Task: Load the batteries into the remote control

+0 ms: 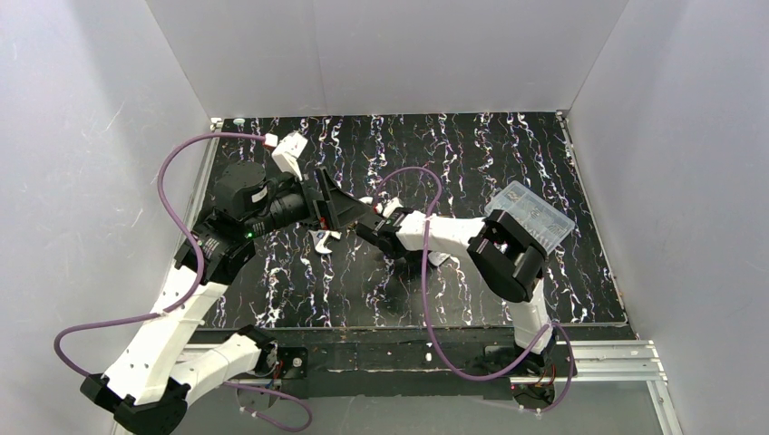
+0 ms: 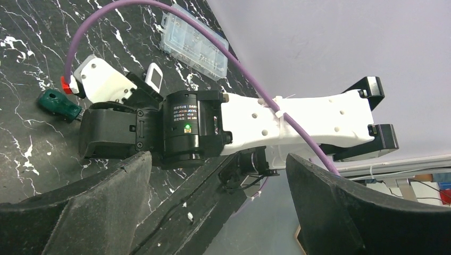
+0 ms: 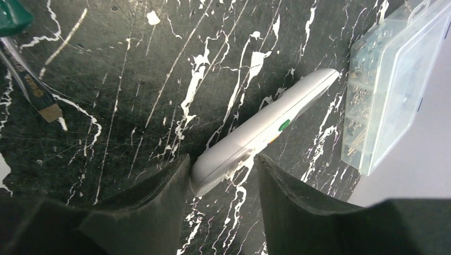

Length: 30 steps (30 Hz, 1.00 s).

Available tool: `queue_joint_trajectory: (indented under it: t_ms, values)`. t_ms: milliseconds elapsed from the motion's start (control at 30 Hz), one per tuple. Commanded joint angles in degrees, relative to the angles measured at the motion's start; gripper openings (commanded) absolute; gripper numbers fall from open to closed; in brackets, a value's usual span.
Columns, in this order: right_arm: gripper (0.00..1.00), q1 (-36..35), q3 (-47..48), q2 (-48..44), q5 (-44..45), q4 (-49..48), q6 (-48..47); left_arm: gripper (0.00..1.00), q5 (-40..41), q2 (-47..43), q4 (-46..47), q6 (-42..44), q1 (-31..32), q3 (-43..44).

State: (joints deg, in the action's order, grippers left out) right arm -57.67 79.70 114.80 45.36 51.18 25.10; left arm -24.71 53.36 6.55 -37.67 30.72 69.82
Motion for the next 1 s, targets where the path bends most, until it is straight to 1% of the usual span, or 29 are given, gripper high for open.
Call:
queue_joint_trajectory:
  t_ms: [0,133,233,333,400,500,633,733,800,867,900,967]
  values:
    - [0.58,-0.2,0.5,0.2,-0.2,-1.4,0.6,0.98,-2.5,-0.4,1.9,0.7,-0.3,-0.1]
    - [0.62,-0.2,0.5,0.2,-1.5,-2.7,-0.4,0.98,-2.8,-0.4,1.5,1.0,-0.3,0.0]
    - [0.67,-0.2,0.3,-0.2,-2.5,-3.9,-1.4,0.98,-2.7,-0.3,0.8,1.4,-0.3,0.4]
    - [0.70,-0.2,0.3,-1.1,-4.5,-5.2,-2.2,0.98,-2.4,-0.4,0.1,1.8,-0.3,0.8]
    - [0.71,-0.2,0.9,-1.7,-7.4,-6.3,-3.2,0.98,-2.4,-0.3,0.0,1.9,-0.3,1.0]
    - [0.72,0.3,1.9,-4.4,-14.2,-9.6,-5.0,0.98,-3.4,0.2,0.6,2.1,-0.3,1.8]
    - [0.72,4.1,2.4,-9.6,-25.4,-14.5,-4.6,0.98,-5.2,1.3,1.0,2.2,-0.3,3.1]
    - [0.72,8.6,0.2,-15.3,-33.2,-19.5,-3.5,0.98,-3.5,1.0,0.4,2.4,-0.3,2.2]
    - [0.72,11.7,-3.3,-20.8,-39.2,-25.2,-3.3,0.98,-1.9,0.6,-1.5,3.1,-0.3,1.7]
    - [0.72,14.3,-8.7,-26.7,-43.5,-31.7,-3.1,0.98,-0.6,0.7,-4.3,3.9,-0.3,1.7]
    - [0.72,15.3,-10.9,-29.6,-44.7,-36.0,-3.1,0.98,0.0,1.1,-5.8,4.2,-0.3,2.3]
    - [0.72,16.5,-15.3,-35.0,-43.9,-41.9,-3.4,0.98,1.5,2.2,-10.9,4.7,-0.4,3.0]
